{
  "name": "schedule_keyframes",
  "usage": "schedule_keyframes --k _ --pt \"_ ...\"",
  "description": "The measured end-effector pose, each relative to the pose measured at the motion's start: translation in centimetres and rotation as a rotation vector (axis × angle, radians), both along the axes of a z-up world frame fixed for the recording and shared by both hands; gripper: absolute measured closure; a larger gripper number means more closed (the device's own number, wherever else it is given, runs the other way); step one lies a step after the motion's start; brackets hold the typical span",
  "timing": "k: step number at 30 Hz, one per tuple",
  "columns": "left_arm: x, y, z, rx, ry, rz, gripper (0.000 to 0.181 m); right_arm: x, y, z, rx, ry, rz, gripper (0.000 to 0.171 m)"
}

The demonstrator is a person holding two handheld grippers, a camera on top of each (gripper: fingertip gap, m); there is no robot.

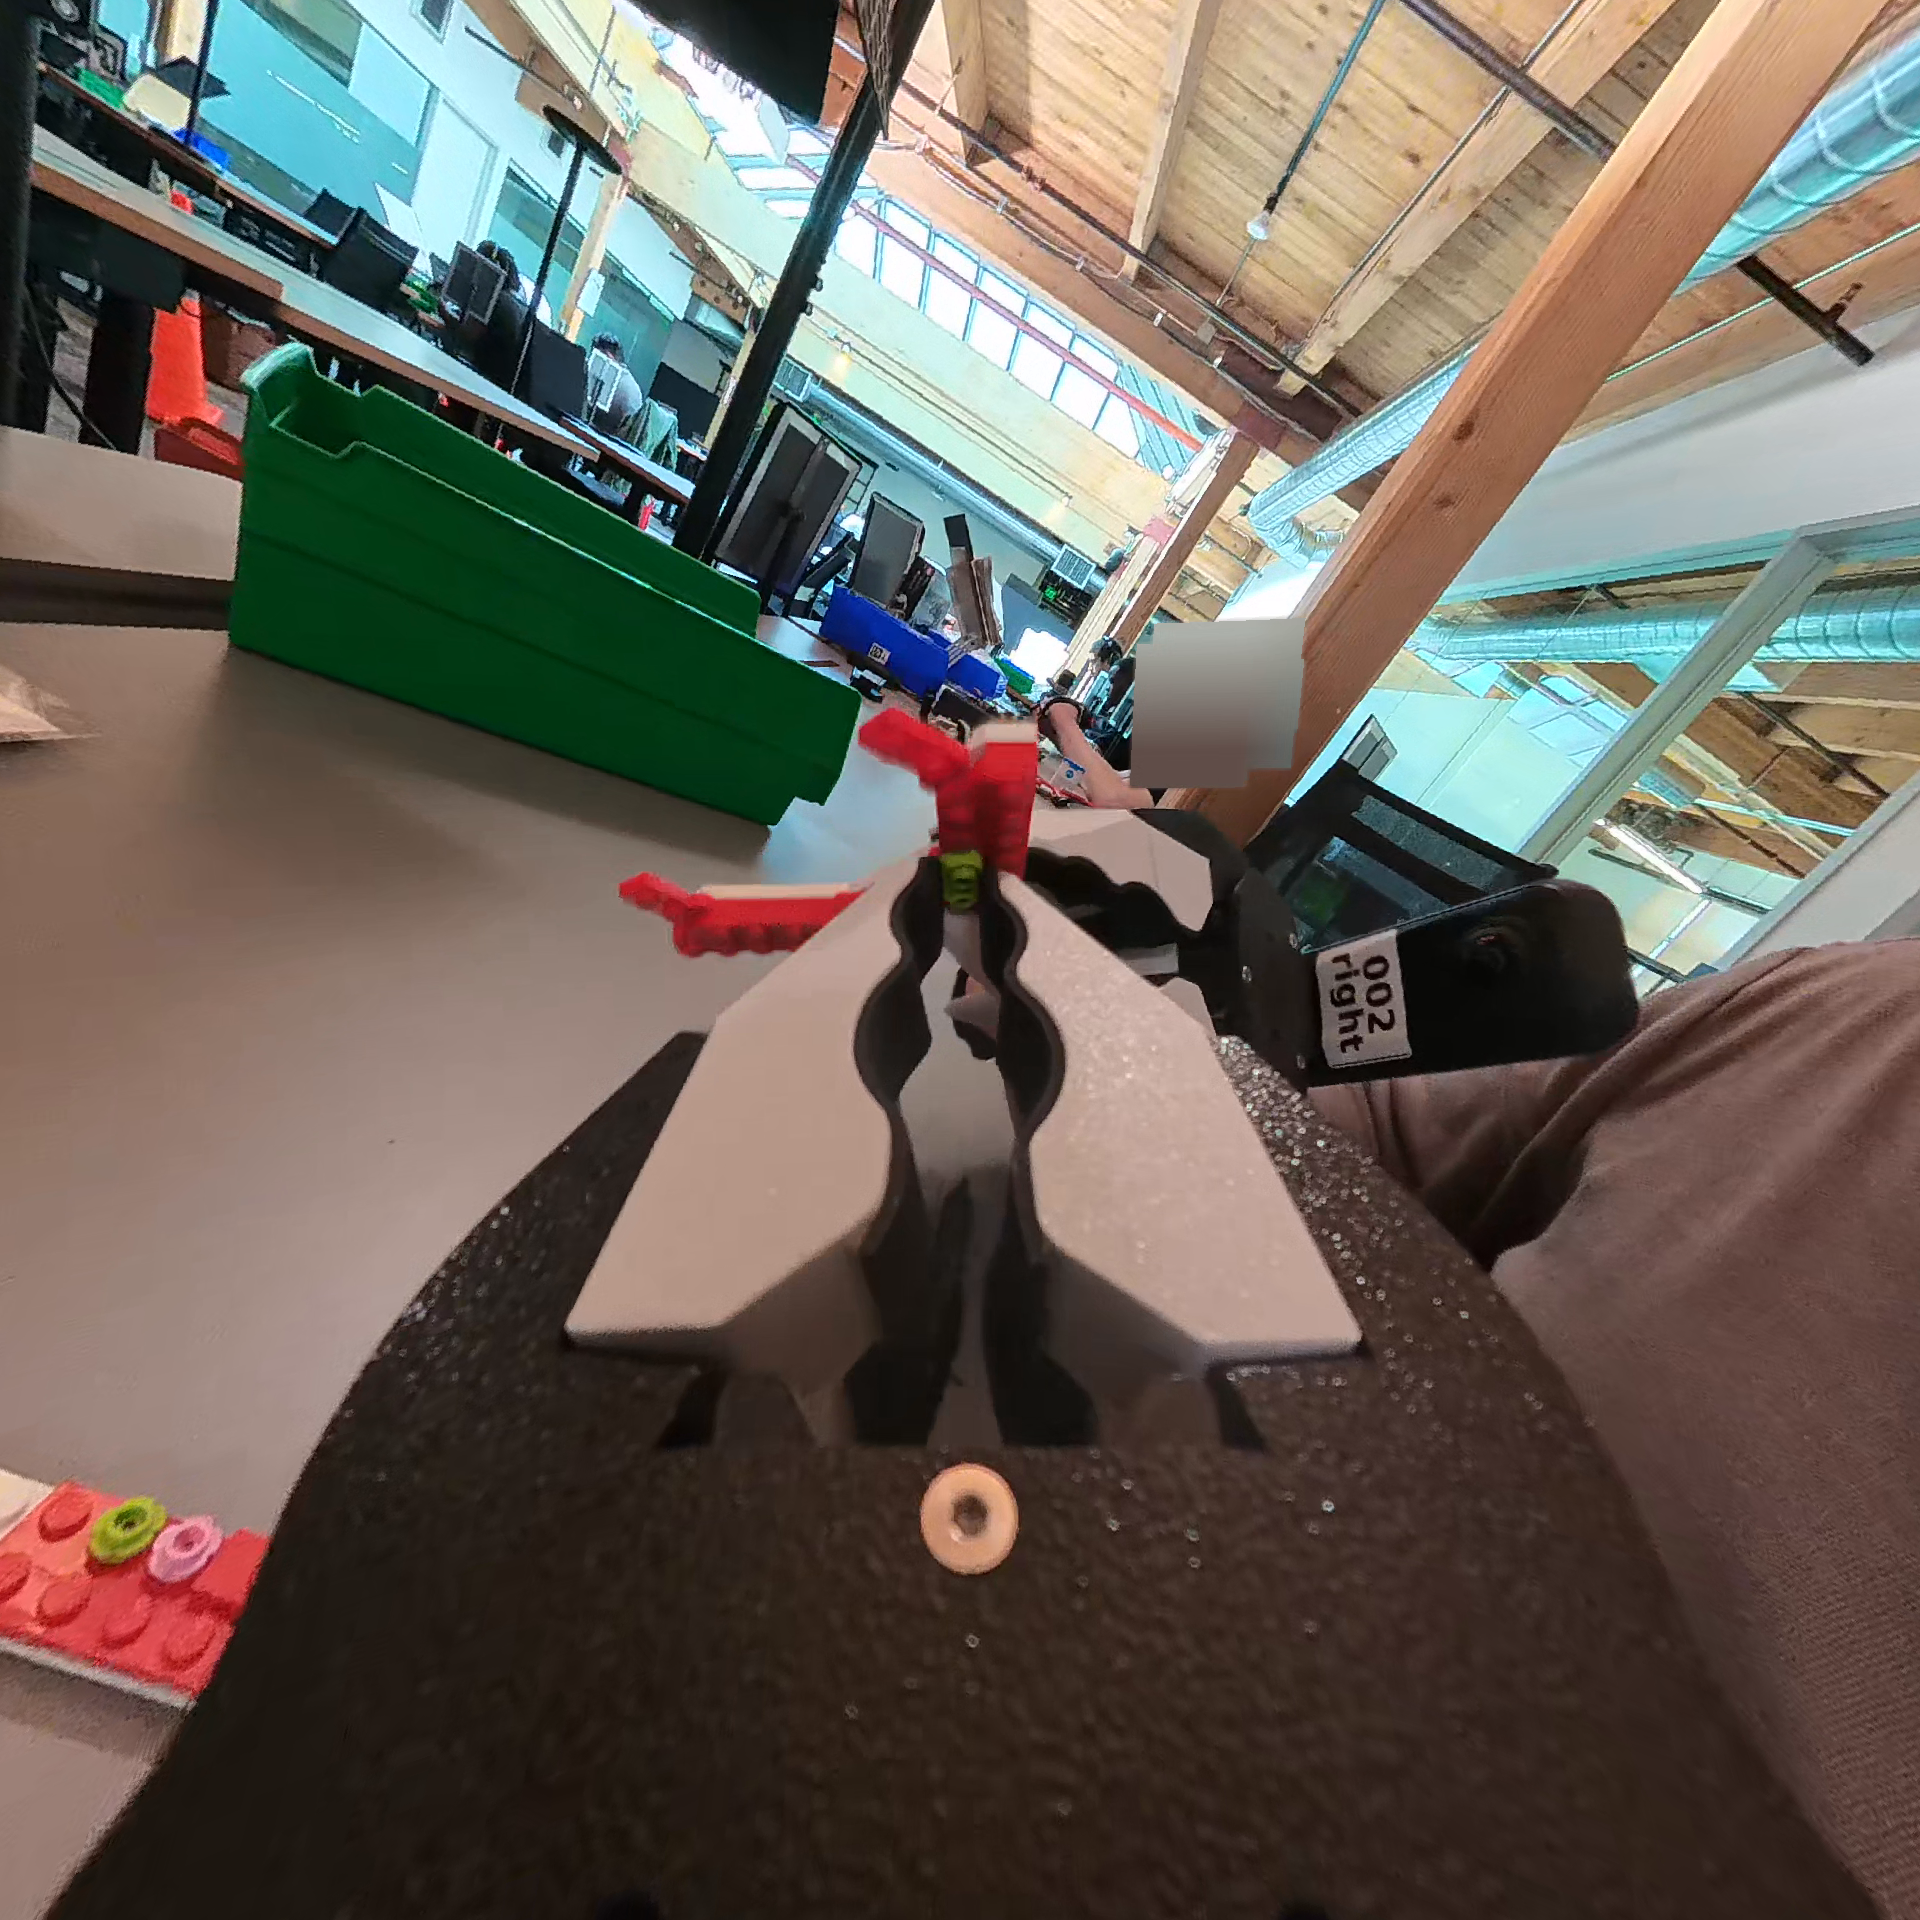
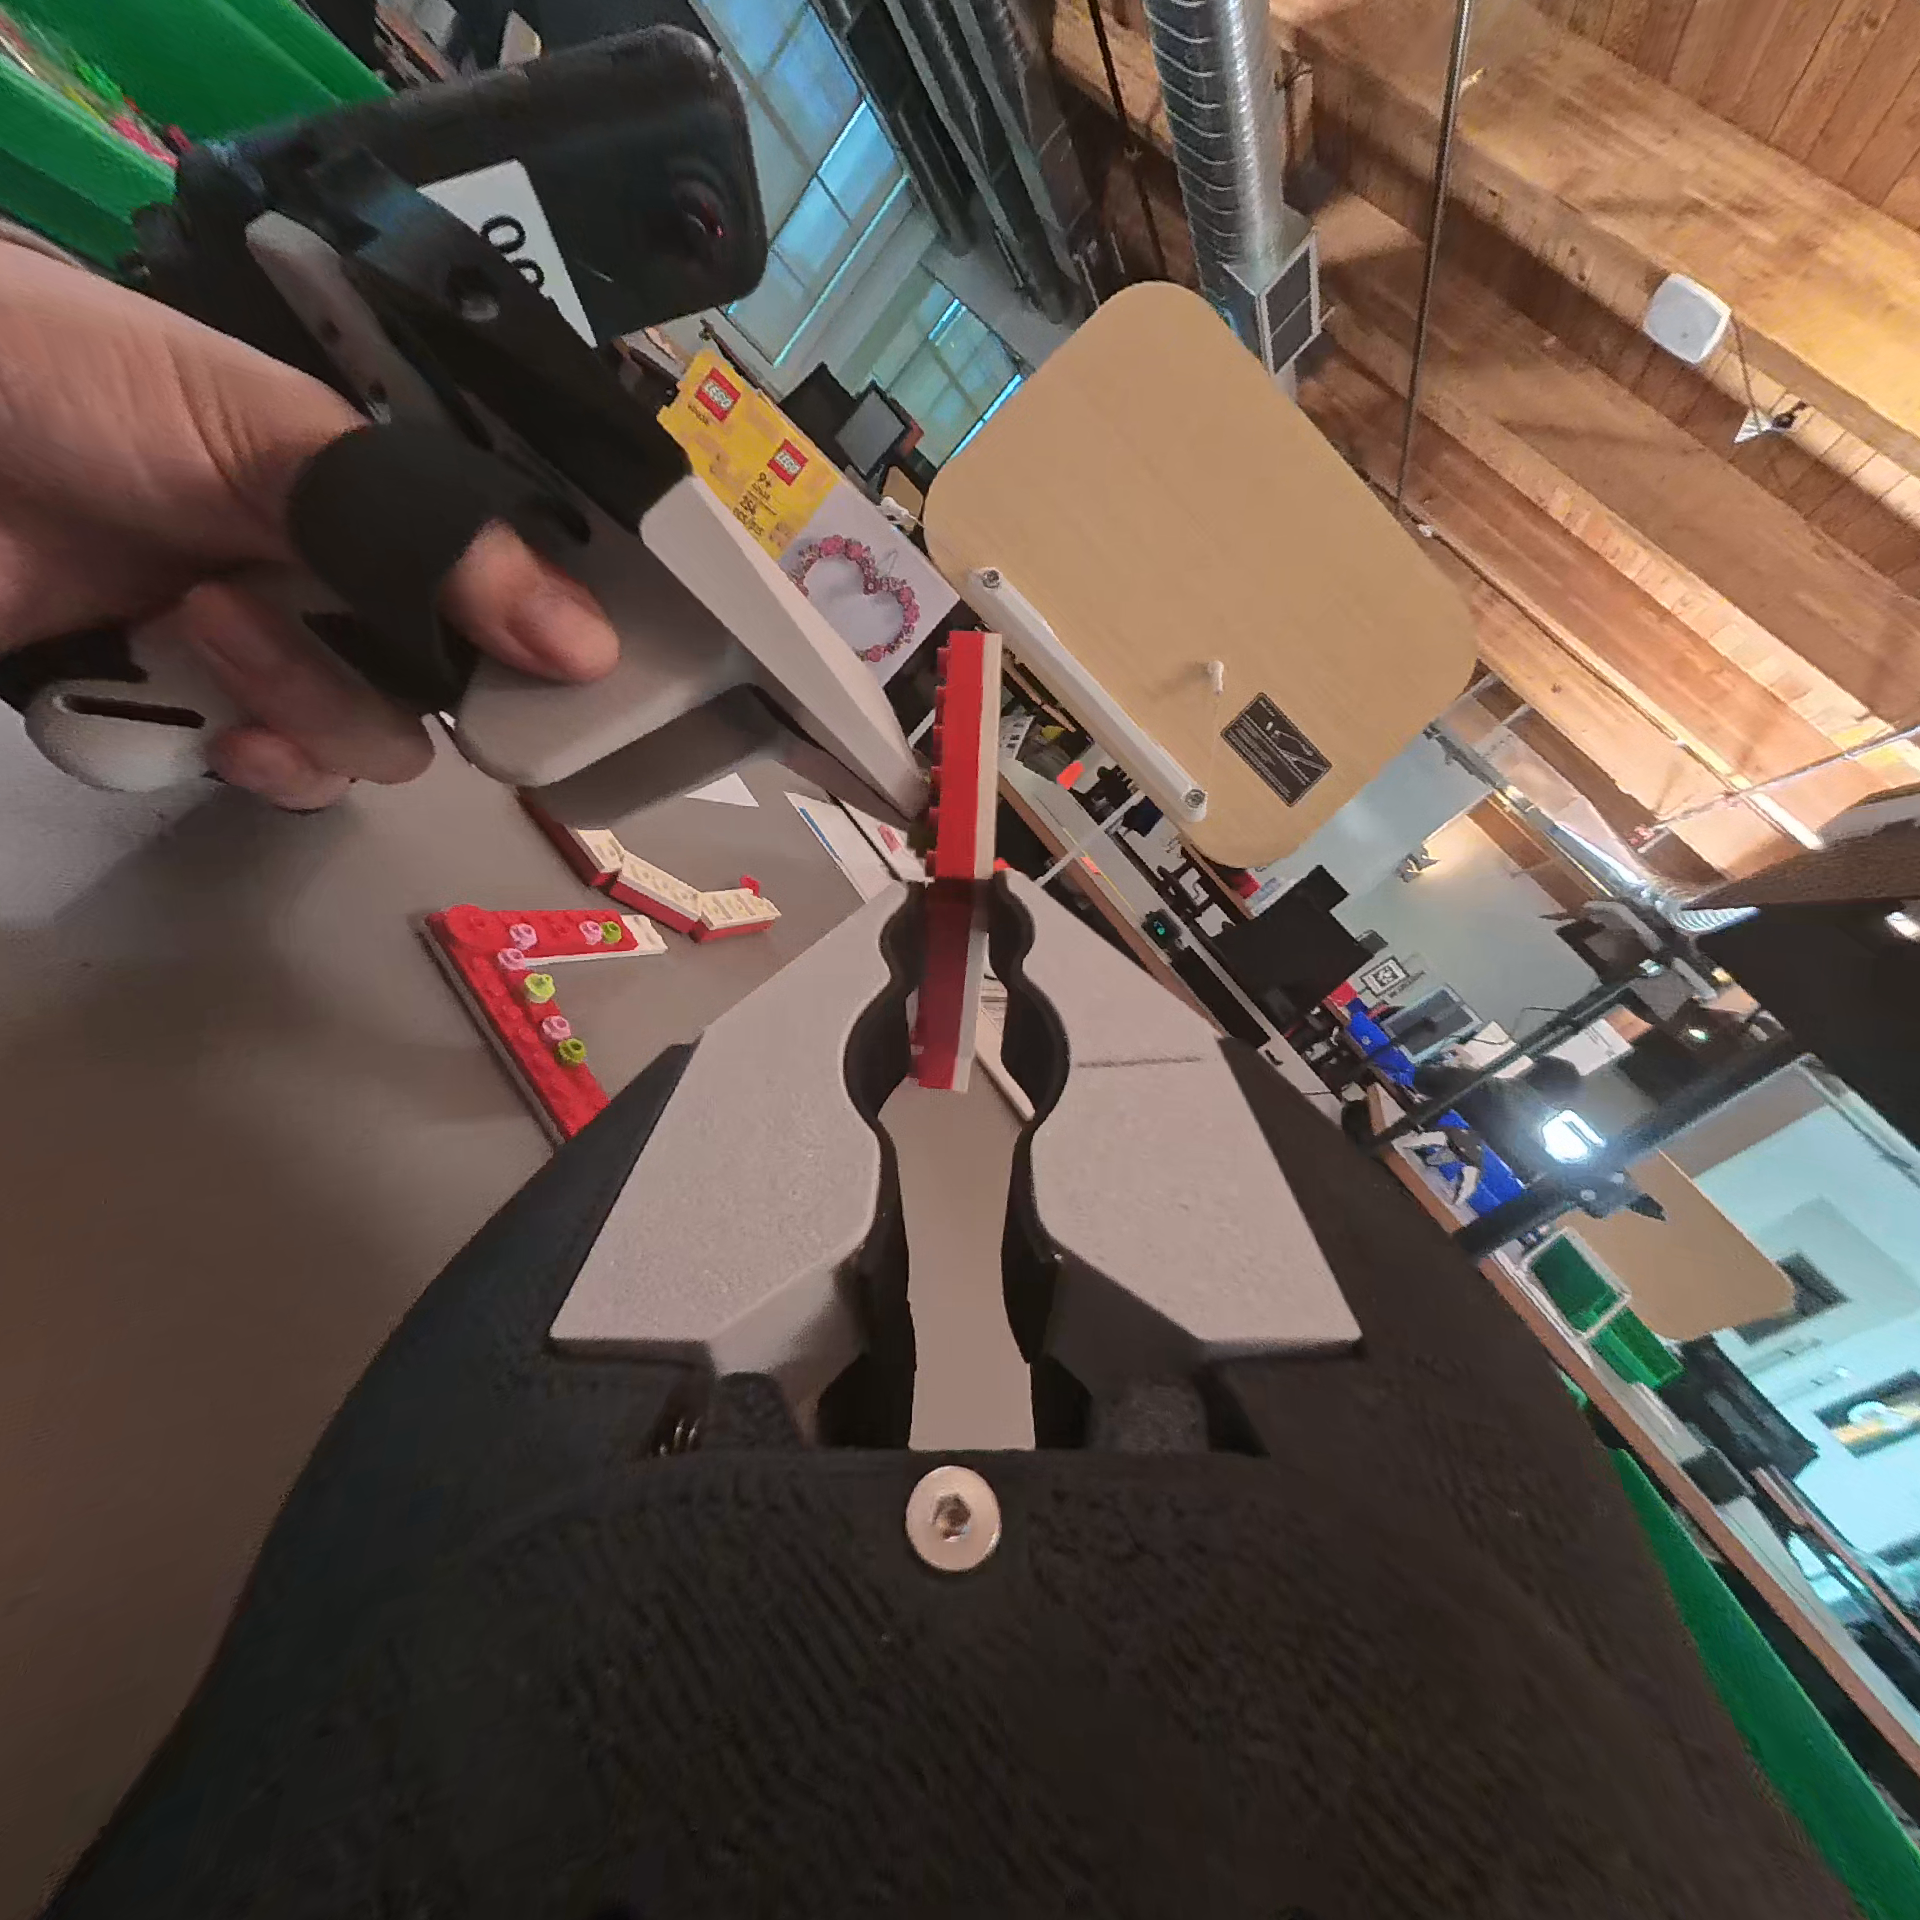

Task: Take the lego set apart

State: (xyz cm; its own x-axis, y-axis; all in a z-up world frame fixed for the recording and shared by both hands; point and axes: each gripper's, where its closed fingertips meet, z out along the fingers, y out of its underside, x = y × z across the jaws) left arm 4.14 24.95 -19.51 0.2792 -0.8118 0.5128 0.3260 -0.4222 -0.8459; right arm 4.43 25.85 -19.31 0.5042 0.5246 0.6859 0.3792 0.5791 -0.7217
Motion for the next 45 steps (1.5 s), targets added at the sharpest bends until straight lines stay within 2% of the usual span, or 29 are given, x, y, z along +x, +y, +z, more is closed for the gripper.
schedule_keyframes --k 2,5,7,9,11,13,15,18,21,25,32,35,39,42,45 --pt "-1.1 0.7 -1.1 -0.028 0.022 0.05 0.176 2.1 1.7 1.4 -0.024 0.087 -0.078 0.16" --pt "-2.5 1.2 -1.5 -0.089 -0.029 0.068 0.177 3.2 2.9 1.4 -0.168 0.184 -0.056 0.16" --pt "-3.1 1.4 -0.8 -0.022 0.034 0.098 0.176 2.5 2.6 0.7 -0.184 0.166 -0.027 0.16" --pt "-5.4 1.9 0.2 0.119 0.205 0.21 0.176 2.2 2.3 0.6 -0.187 0.164 0.001 0.16" --pt "-10.5 2.7 1.8 0.257 0.423 0.412 0.176 2.4 2.3 0.8 -0.199 0.185 0.015 0.16" --pt "-18.0 3.0 3.3 0.315 0.662 0.666 0.176 2.4 2.3 0.9 -0.216 0.203 0.031 0.16" --pt "-26.7 2.2 4.4 0.27 0.867 0.928 0.176 2.1 2.3 0.7 -0.235 0.206 0.048 0.16" --pt "-37.0 0.0 4.1 0.074 1.019 1.142 0.177 1.5 1.8 0.4 -0.239 0.195 0.076 0.161" --pt "-43.4 -1.7 2.1 -0.168 1.09 1.188 0.175 1.0 1.1 0.3 -0.224 0.173 0.102 0.161" --pt "-47.8 -2.8 0.4 -0.349 1.107 1.21 0.153 0.5 0.4 0.3 -0.206 0.149 0.124 0.161" --pt "-50.0 -3.8 -2.3 -0.65 0.93 1.151 0.098 0.5 0.8 -0.2 -0.264 0.164 0.142 0.16" --pt "-50.5 -4.6 -3.3 -0.748 0.879 1.12 0.086 0.7 1.1 -0.3 -0.292 0.179 0.147 0.16" --pt "-52.1 -7.2 -4.8 -0.929 0.962 1.096 0.069 0.6 1.2 -0.5 -0.311 0.18 0.154 0.16" --pt "-52.8 -9.9 -6.1 -1.078 1.089 1.036 0.056 0.3 1.0 -0.8 -0.315 0.168 0.162 0.16" --pt "-52.5 -12.5 -7.0 -1.208 1.189 0.931 0.054 0.1 0.9 -1.1 -0.319 0.155 0.168 0.16"
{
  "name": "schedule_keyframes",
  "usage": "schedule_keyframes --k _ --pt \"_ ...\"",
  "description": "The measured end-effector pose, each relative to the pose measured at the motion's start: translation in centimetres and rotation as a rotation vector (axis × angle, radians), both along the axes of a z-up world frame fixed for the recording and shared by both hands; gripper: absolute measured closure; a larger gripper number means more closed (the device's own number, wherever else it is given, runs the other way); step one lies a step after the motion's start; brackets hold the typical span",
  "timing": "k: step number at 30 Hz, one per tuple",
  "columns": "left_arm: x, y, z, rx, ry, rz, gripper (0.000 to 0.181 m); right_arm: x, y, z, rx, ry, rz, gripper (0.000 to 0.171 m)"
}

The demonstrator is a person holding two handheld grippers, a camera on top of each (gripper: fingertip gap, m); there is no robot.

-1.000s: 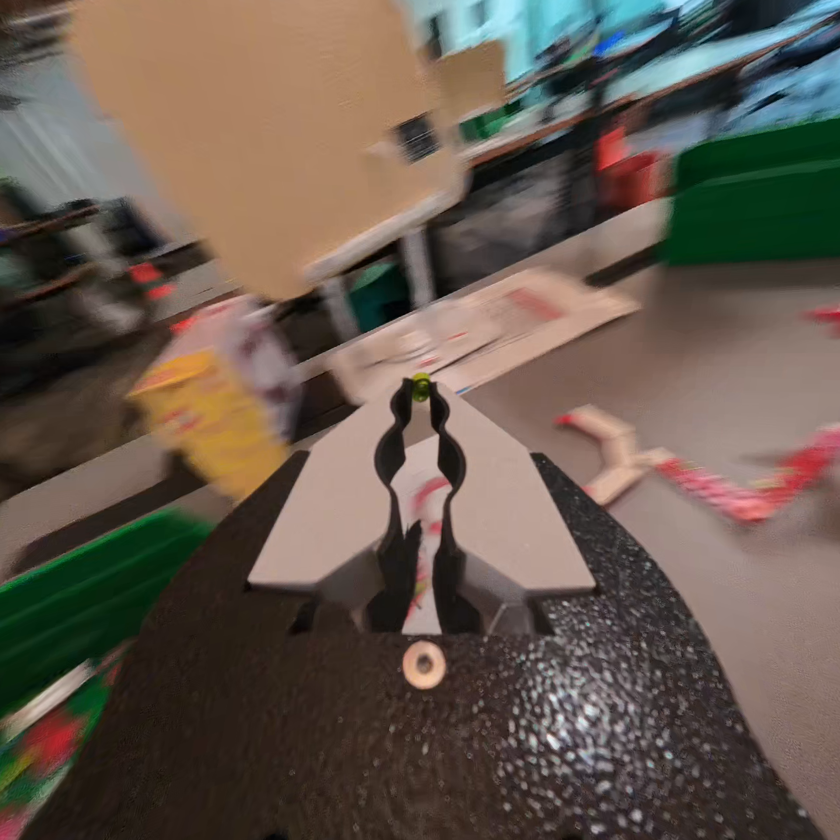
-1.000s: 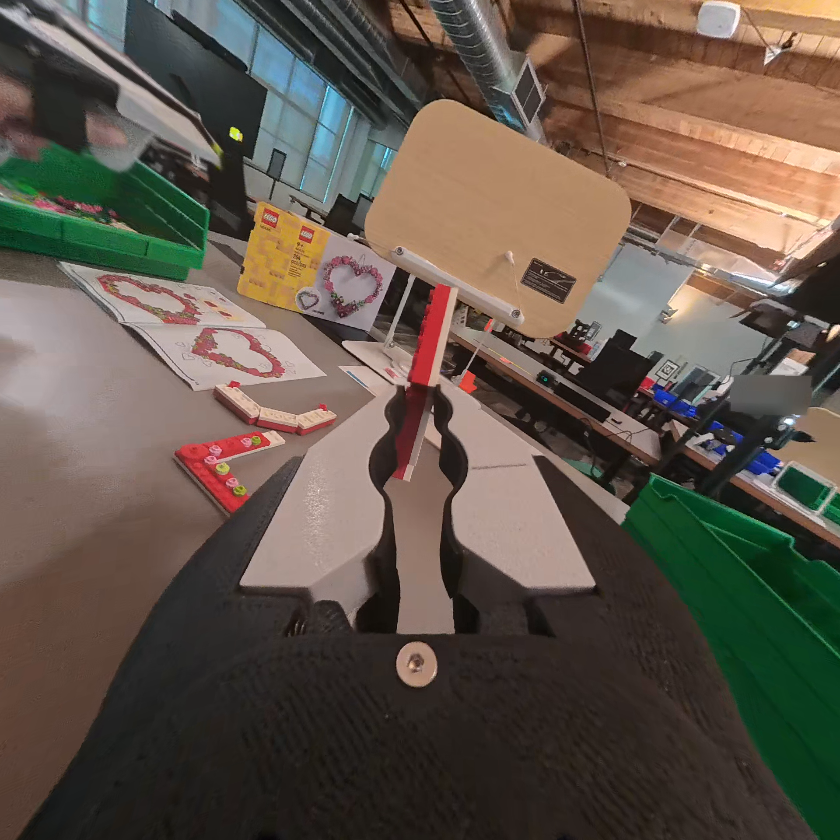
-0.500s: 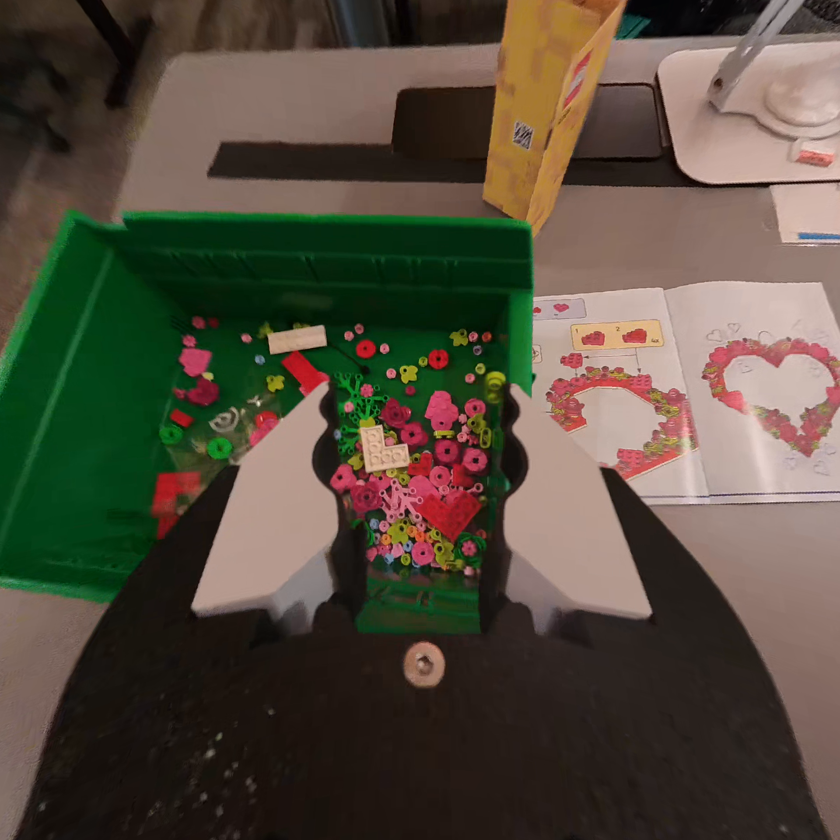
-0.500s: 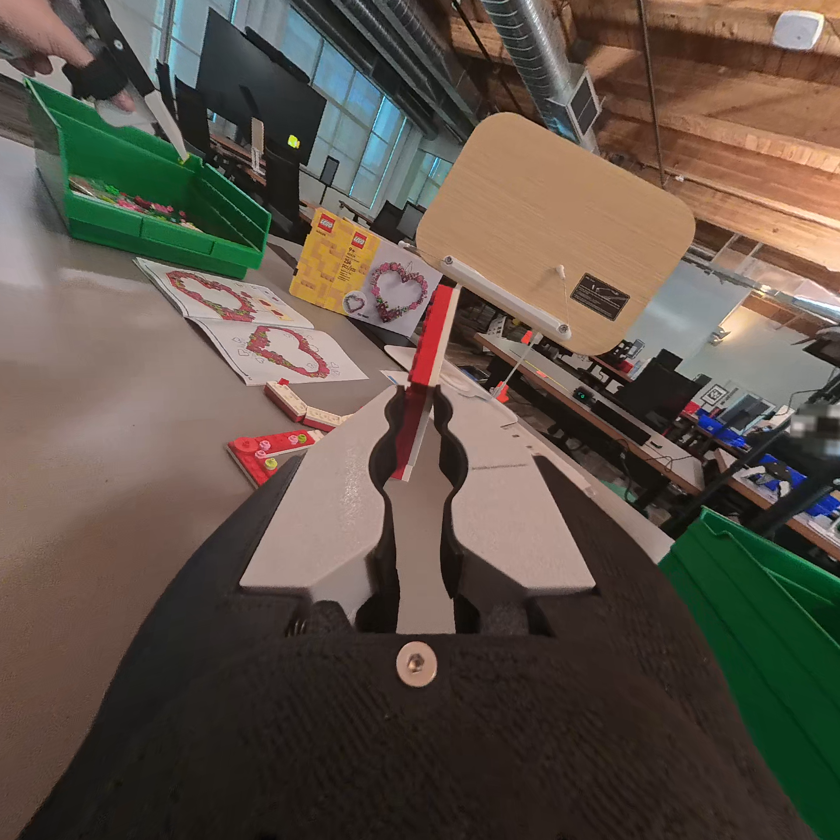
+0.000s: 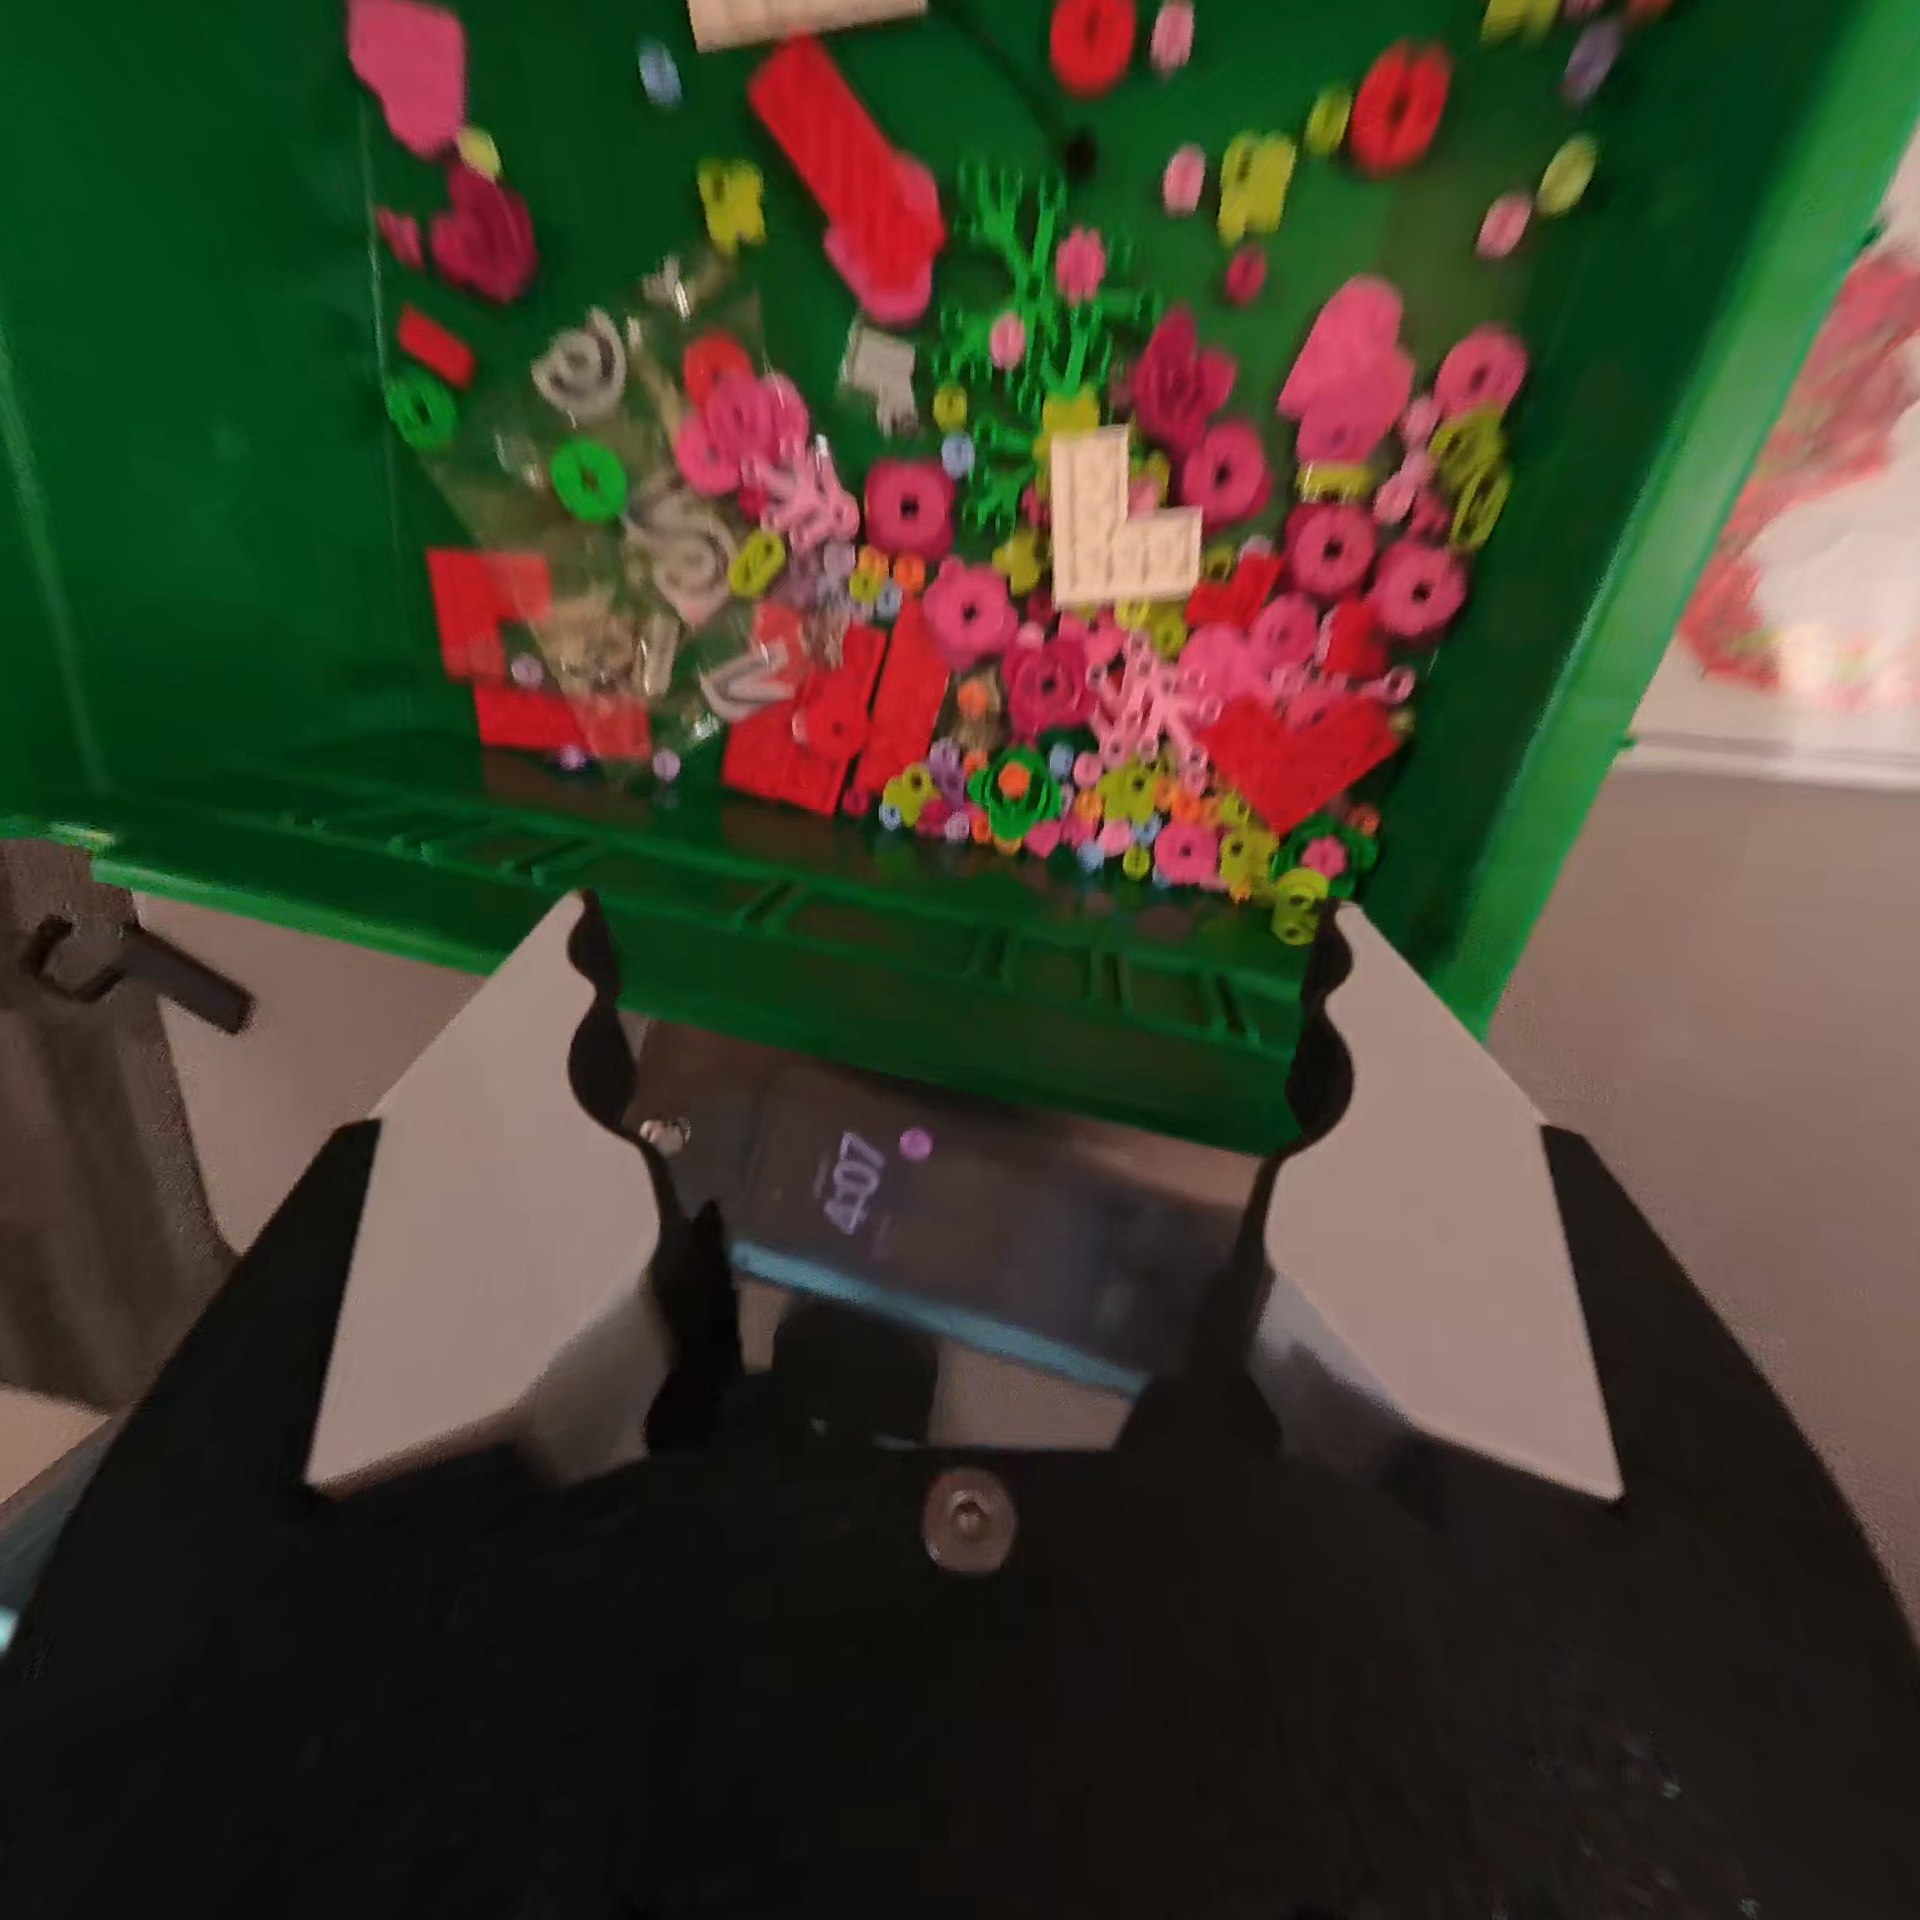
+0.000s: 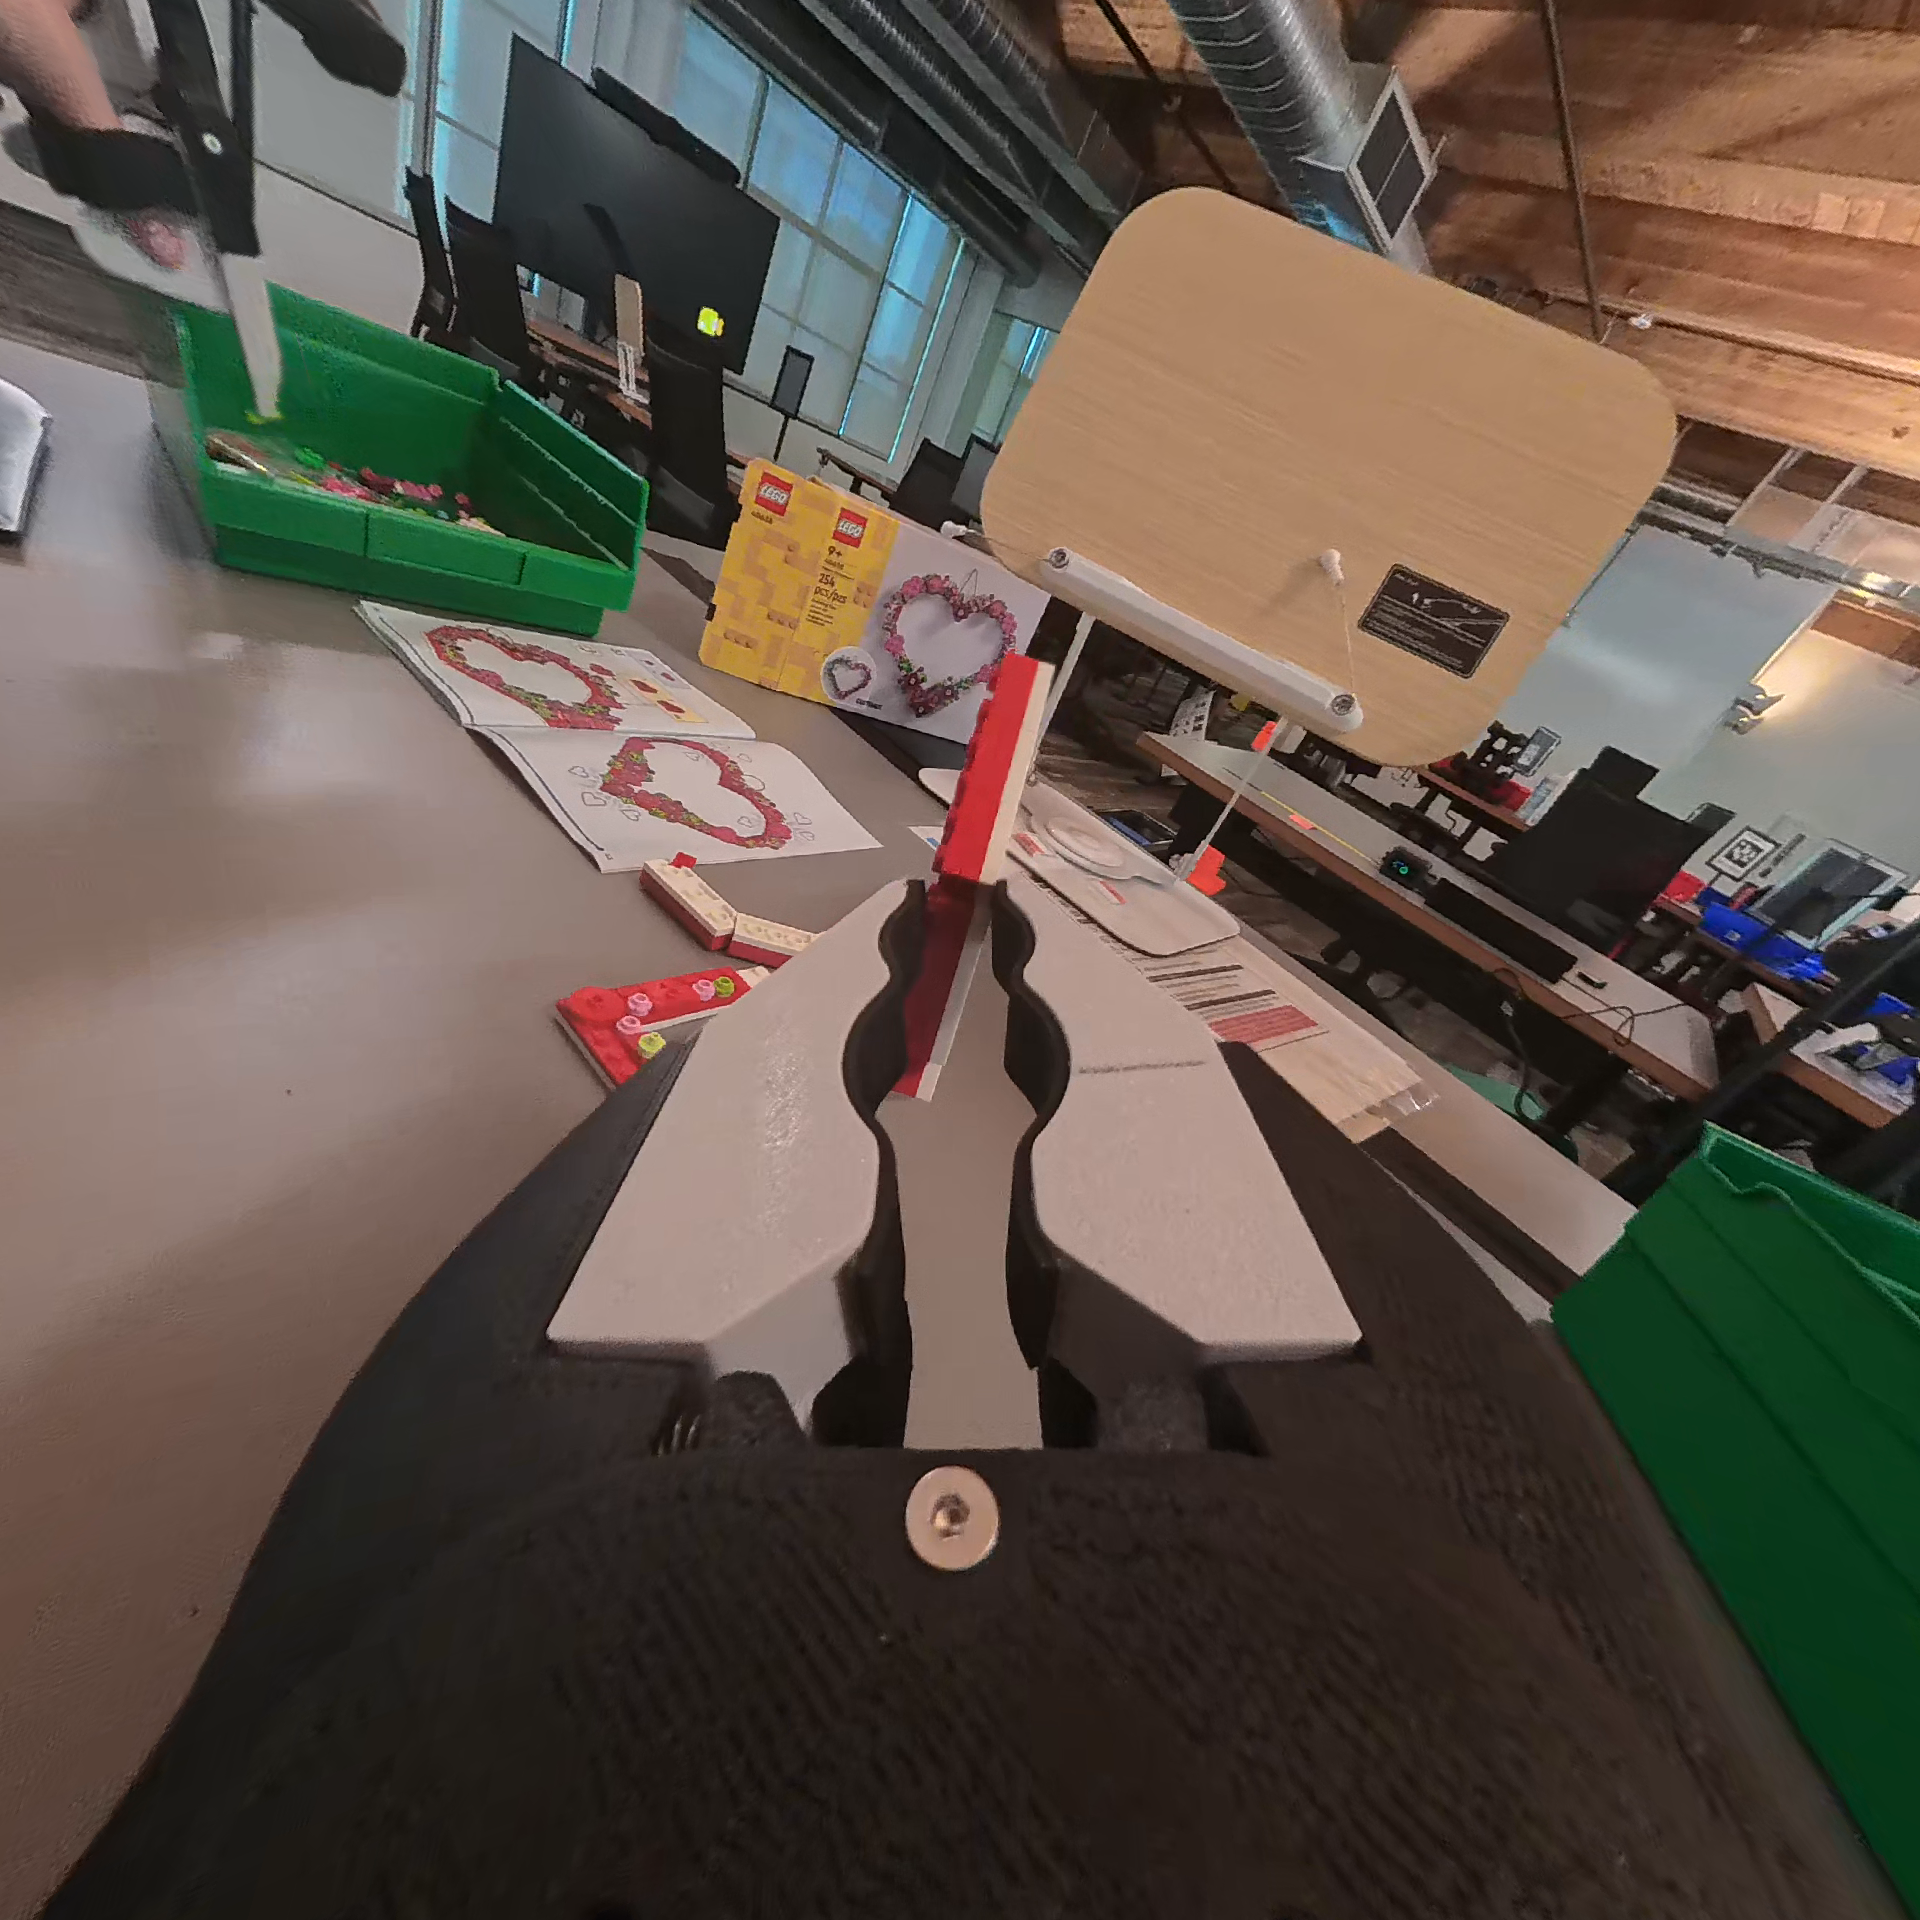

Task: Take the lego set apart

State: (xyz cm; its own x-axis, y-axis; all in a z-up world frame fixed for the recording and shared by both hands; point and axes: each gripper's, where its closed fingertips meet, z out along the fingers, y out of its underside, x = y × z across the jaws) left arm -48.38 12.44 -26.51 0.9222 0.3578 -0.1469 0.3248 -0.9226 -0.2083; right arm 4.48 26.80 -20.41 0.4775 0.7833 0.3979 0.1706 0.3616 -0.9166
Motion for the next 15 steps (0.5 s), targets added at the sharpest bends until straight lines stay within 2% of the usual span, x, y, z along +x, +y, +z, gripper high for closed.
schedule_keyframes --k 11,13,15 --pt "0.7 0.9 3.1 -0.025 0.075 -0.058 0.057 -0.3 -0.3 -0.1 0.006 -0.012 0.015 0.16" --pt "3.6 4.2 4.2 0.147 0.018 -0.138 0.066 -0.5 -0.6 -0.2 0.013 -0.017 0.036 0.16" --pt "10.3 8.7 5.9 0.391 -0.095 -0.333 0.083 -0.8 -1.2 -0.4 0.034 -0.035 0.074 0.16"
